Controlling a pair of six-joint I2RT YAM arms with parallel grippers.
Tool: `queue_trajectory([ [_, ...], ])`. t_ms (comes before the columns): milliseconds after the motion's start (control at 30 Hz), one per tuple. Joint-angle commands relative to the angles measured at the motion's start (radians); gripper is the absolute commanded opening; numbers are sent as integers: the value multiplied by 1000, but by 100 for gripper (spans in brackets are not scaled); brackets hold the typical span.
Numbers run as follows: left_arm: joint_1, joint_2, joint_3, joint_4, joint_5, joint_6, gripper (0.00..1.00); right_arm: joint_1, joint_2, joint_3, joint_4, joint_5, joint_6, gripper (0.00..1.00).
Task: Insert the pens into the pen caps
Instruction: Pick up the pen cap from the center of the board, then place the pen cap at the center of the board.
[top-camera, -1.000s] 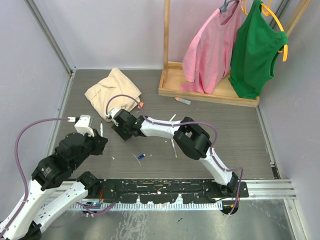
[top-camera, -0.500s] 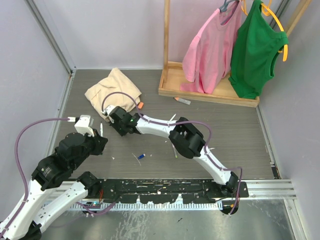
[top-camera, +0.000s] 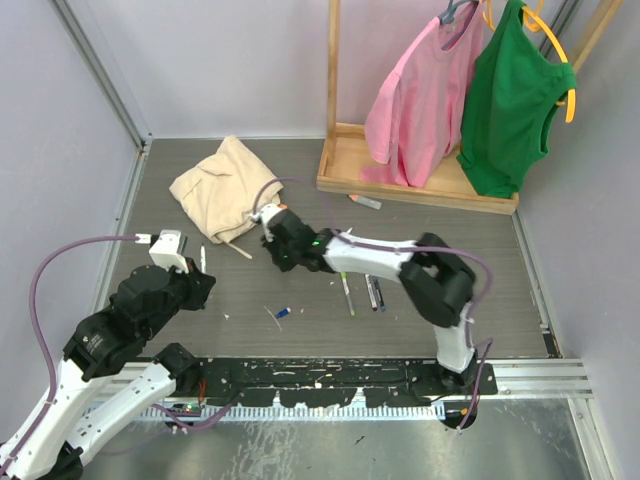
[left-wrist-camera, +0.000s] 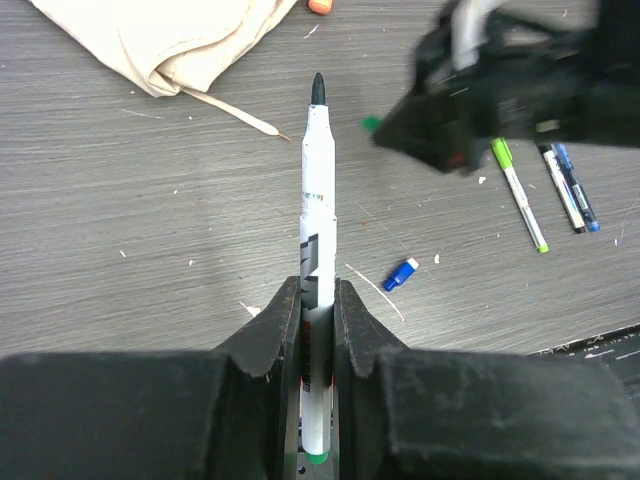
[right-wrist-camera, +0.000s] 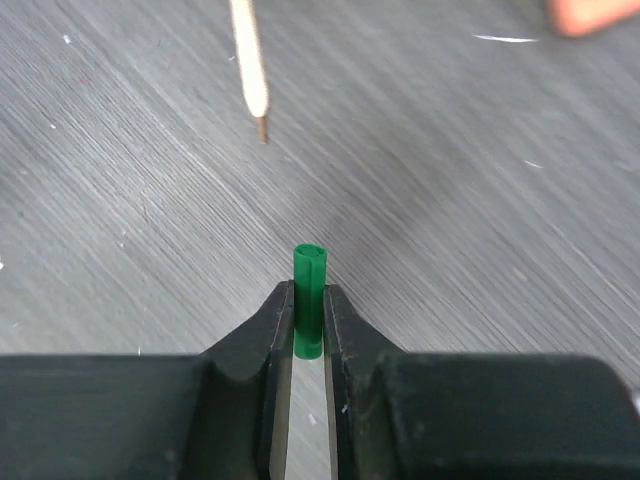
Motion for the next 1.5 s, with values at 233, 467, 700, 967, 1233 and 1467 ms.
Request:
queue_trajectory([
  [233, 1, 16, 3, 53, 19, 9, 0, -142, -546, -530, 408, -66, -60, 0],
  [467, 1, 17, 4, 53, 18, 9, 0, -158, -677, -635, 294, -444, -405, 0],
  [700, 1, 16, 2, 53, 14, 9, 0, -156, -537, -516, -3, -548, -626, 0],
  [967, 1, 16, 0, 53, 14, 9, 0, -106, -406, -447, -123, -517, -797, 7],
  [1233, 2, 13, 1, 52, 9, 8, 0, -52, -275, -339, -270, -508, -893, 17],
  [1467, 1, 14, 1, 52, 7, 7, 0, -48, -307, -324, -255, -524, -883, 35],
])
